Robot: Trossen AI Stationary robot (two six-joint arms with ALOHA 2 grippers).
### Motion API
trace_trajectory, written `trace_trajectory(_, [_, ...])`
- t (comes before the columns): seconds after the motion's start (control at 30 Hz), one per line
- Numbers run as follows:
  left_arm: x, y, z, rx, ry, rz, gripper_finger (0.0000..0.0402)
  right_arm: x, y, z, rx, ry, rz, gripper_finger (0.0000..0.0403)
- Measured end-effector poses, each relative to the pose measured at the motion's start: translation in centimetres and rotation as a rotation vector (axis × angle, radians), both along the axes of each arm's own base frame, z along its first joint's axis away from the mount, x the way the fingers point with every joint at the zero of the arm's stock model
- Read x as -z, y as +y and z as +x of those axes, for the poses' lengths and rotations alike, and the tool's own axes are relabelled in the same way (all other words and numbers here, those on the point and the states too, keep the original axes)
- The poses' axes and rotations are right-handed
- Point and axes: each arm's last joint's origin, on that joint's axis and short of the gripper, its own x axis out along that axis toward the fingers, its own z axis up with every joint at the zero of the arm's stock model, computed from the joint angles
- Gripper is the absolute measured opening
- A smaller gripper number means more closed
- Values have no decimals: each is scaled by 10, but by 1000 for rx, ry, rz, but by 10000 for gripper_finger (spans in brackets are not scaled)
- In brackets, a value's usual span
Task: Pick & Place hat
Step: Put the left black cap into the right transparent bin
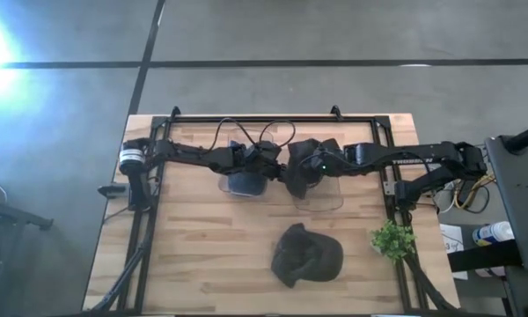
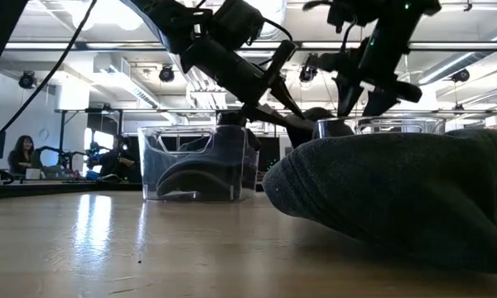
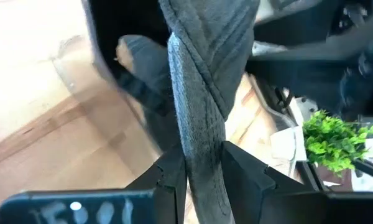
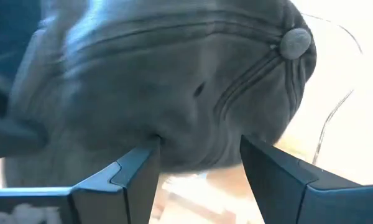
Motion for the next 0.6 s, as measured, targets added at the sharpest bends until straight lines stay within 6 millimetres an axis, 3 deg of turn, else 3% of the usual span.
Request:
trace_trajectory(0.27, [5,1,1,2,24,5,96,15,-6,8,-36,-76,11,217])
trace_trajectory(0.6, [3,2,-3,14,57,2,188,33,-14,18,-56,3,-1,214])
